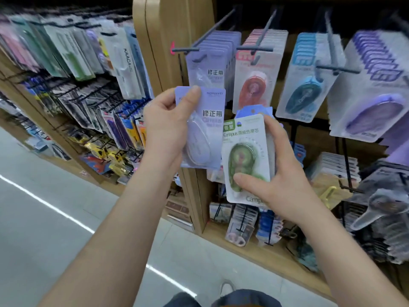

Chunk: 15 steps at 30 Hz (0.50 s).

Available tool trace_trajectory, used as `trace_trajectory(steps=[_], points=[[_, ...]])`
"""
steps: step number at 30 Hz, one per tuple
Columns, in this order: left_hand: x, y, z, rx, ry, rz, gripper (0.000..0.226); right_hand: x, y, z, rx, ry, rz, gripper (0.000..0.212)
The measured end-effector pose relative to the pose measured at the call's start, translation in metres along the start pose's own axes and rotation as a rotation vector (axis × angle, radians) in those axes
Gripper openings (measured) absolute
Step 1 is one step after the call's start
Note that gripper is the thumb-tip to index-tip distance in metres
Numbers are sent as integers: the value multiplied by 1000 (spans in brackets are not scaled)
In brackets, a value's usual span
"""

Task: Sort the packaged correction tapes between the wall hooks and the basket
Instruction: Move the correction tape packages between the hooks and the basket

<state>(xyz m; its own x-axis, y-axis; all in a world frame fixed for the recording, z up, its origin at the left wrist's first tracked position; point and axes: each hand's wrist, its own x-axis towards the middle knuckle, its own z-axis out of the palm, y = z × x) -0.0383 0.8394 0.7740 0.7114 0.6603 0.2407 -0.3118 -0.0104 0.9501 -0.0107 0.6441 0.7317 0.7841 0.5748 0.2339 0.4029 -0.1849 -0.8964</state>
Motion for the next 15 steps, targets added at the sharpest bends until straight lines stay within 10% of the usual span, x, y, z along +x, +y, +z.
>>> trace_trajectory(steps=[15], points=[[81,-3,0,73,-122,175,13,19,-16,32,76,143,-38,96]])
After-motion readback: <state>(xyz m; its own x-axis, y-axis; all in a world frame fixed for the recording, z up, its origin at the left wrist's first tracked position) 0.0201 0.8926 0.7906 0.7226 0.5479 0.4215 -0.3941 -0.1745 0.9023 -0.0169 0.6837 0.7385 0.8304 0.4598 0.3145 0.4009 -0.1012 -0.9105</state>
